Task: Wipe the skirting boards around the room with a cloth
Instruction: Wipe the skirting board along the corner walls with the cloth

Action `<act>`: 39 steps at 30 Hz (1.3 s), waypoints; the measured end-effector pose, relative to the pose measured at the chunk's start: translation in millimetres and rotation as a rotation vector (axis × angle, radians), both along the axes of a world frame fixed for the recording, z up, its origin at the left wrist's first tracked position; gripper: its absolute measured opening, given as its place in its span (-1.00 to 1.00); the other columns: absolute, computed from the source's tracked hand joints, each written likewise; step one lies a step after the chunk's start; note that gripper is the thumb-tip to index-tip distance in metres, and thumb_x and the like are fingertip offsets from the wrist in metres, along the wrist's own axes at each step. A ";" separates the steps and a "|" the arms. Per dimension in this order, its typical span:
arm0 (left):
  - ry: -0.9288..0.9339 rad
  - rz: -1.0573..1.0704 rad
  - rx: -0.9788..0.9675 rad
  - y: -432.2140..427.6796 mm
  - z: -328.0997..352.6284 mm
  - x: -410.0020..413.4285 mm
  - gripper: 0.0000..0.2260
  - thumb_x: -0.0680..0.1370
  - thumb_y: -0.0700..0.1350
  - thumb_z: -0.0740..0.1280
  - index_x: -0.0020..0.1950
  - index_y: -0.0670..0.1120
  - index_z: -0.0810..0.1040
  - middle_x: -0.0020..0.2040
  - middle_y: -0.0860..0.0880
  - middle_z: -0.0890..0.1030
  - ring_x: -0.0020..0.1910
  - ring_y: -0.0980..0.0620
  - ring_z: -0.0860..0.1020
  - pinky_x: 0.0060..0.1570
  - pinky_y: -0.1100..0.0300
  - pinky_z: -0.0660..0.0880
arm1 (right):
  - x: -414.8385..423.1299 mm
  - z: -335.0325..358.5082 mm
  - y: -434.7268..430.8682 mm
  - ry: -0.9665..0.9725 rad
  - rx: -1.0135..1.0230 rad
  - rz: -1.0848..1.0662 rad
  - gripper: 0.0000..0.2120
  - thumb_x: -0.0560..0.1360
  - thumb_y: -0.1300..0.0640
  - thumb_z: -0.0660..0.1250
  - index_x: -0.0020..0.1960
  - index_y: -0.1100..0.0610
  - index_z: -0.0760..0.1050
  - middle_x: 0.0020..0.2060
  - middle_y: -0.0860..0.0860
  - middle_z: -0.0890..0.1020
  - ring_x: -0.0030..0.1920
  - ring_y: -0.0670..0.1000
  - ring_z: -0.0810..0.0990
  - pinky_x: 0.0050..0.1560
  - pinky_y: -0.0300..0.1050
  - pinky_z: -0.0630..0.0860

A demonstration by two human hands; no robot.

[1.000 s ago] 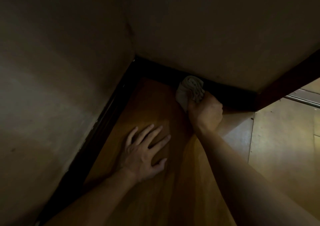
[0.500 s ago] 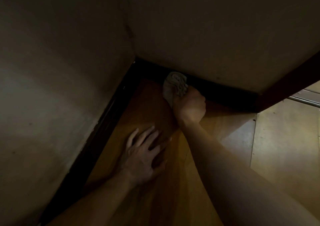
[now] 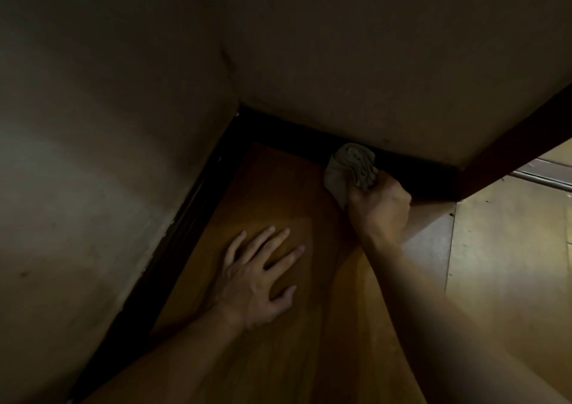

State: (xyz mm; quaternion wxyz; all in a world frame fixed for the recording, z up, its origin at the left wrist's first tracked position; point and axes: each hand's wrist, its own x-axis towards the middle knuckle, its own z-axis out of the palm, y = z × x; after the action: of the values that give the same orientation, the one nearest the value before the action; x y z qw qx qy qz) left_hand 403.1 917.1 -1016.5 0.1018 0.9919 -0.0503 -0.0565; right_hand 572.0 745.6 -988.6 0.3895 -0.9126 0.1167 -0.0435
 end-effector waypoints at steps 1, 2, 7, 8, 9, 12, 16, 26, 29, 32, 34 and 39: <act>0.007 0.000 0.005 -0.2 0.1 0.2 -0.42 0.50 0.26 0.22 0.53 0.22 0.35 0.57 0.04 0.30 0.56 -0.01 0.23 0.45 -0.24 0.16 | 0.6 -0.8 -3.1 0.002 -0.004 -0.007 -0.58 0.46 -0.25 0.35 0.07 0.09 0.58 -0.05 0.10 0.65 -0.05 0.16 0.63 -0.17 -0.14 0.43; 0.013 -0.001 0.011 -0.2 0.4 0.3 -0.42 0.50 0.26 0.21 0.54 0.22 0.34 0.58 0.04 0.30 0.57 -0.01 0.23 0.45 -0.25 0.18 | 0.5 -2.0 -5.9 0.002 -0.012 -0.024 -0.57 0.46 -0.25 0.35 0.07 0.10 0.58 -0.06 0.10 0.66 -0.06 0.15 0.63 -0.17 -0.13 0.46; 0.016 -0.015 0.038 -1.2 2.8 0.9 -0.42 0.50 0.26 0.20 0.53 0.21 0.36 0.57 0.02 0.32 0.54 -0.03 0.27 0.43 -0.20 0.15 | 0.9 -3.0 1.8 -0.002 0.023 0.000 -0.65 0.46 -0.18 0.37 0.05 0.07 0.59 -0.08 0.09 0.66 -0.07 0.18 0.64 -0.18 -0.14 0.43; 0.024 -0.017 0.049 -1.5 3.6 1.1 -0.41 0.50 0.26 0.20 0.54 0.21 0.34 0.57 0.02 0.32 0.55 -0.03 0.27 0.42 -0.20 0.13 | 2.0 -1.5 4.9 0.001 0.025 0.017 -0.66 0.46 -0.18 0.37 0.05 0.06 0.60 -0.08 0.09 0.67 -0.07 0.19 0.64 -0.19 -0.14 0.42; 0.035 -0.018 0.062 -2.0 4.2 1.4 -0.41 0.50 0.27 0.19 0.55 0.22 0.32 0.58 0.02 0.30 0.55 -0.03 0.26 0.42 -0.20 0.12 | 2.7 -0.5 6.1 -0.002 0.025 0.030 -0.66 0.46 -0.19 0.36 0.05 0.05 0.60 -0.08 0.08 0.67 -0.07 0.19 0.64 -0.19 -0.14 0.41; 0.061 -0.021 0.117 -3.6 6.5 2.4 -0.39 0.52 0.28 0.16 0.59 0.26 0.20 0.62 0.03 0.20 0.58 -0.02 0.18 0.43 -0.21 0.07 | 1.2 -1.9 -4.6 -0.016 -0.007 0.018 -0.65 0.46 -0.21 0.36 0.04 0.05 0.59 -0.10 0.07 0.67 -0.09 0.16 0.65 -0.19 -0.12 0.46; 0.089 -0.030 0.202 -6.4 12.5 5.1 -0.37 0.53 0.29 0.13 0.60 0.24 0.16 0.63 0.00 0.16 0.58 -0.05 0.18 0.43 -0.26 0.25 | 1.0 -6.6 -11.2 0.005 -0.011 -0.020 -0.69 0.47 -0.16 0.38 0.03 0.07 0.57 -0.09 0.07 0.66 -0.10 0.14 0.64 -0.16 -0.05 0.56; 0.156 -0.059 0.271 -9.6 23.0 4.8 -0.37 0.56 0.29 0.15 0.62 0.18 0.15 0.62 -0.04 0.19 0.56 -0.12 0.24 0.35 -0.27 0.39 | 1.7 -11.4 3.9 -0.079 -0.004 0.028 -0.59 0.43 -0.29 0.31 -0.01 0.04 0.56 -0.15 0.07 0.66 -0.16 0.18 0.66 -0.27 -0.13 0.46; 0.176 -0.059 0.286 -11.2 25.6 5.7 -0.38 0.56 0.28 0.14 0.61 0.17 0.19 0.62 -0.04 0.19 0.56 -0.13 0.23 0.35 -0.27 0.39 | 7.4 -12.9 12.7 -0.061 -0.011 0.068 -0.69 0.46 -0.16 0.38 0.01 0.06 0.56 -0.12 0.08 0.66 -0.13 0.19 0.66 -0.27 -0.14 0.44; 0.191 -0.062 0.286 -11.1 24.1 5.1 -0.38 0.58 0.28 0.09 0.63 0.18 0.10 0.64 -0.02 0.08 0.59 -0.13 0.13 0.40 -0.28 0.33 | 7.3 -11.8 15.4 -0.057 -0.035 0.064 -0.68 0.45 -0.17 0.39 0.03 0.05 0.57 -0.12 0.07 0.66 -0.13 0.19 0.66 -0.26 -0.15 0.40; 0.184 -0.065 0.278 -10.2 22.3 5.2 -0.37 0.59 0.28 0.06 0.64 0.21 0.00 0.65 -0.01 0.01 0.61 -0.13 0.06 0.43 -0.28 0.27 | 3.2 -13.6 11.0 -0.082 -0.029 0.033 -0.68 0.45 -0.20 0.38 0.00 0.04 0.56 -0.14 0.07 0.66 -0.16 0.18 0.66 -0.28 -0.15 0.40; 0.209 -0.062 0.278 -10.2 23.5 8.3 -0.38 0.58 0.28 0.07 0.63 0.23 0.06 0.65 0.00 -0.05 0.62 -0.11 -0.01 0.46 -0.28 0.21 | 10.4 -9.0 20.9 -0.037 0.012 0.153 -0.67 0.46 -0.23 0.35 -0.06 0.05 0.56 -0.15 0.05 0.65 -0.15 0.17 0.65 -0.27 -0.13 0.42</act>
State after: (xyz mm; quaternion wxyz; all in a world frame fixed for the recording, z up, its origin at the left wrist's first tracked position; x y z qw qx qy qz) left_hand 411.4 906.9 -993.1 -0.0334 0.9831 -0.0617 -0.1689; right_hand 582.5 766.5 -997.6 0.3993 -0.9155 0.0396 -0.0296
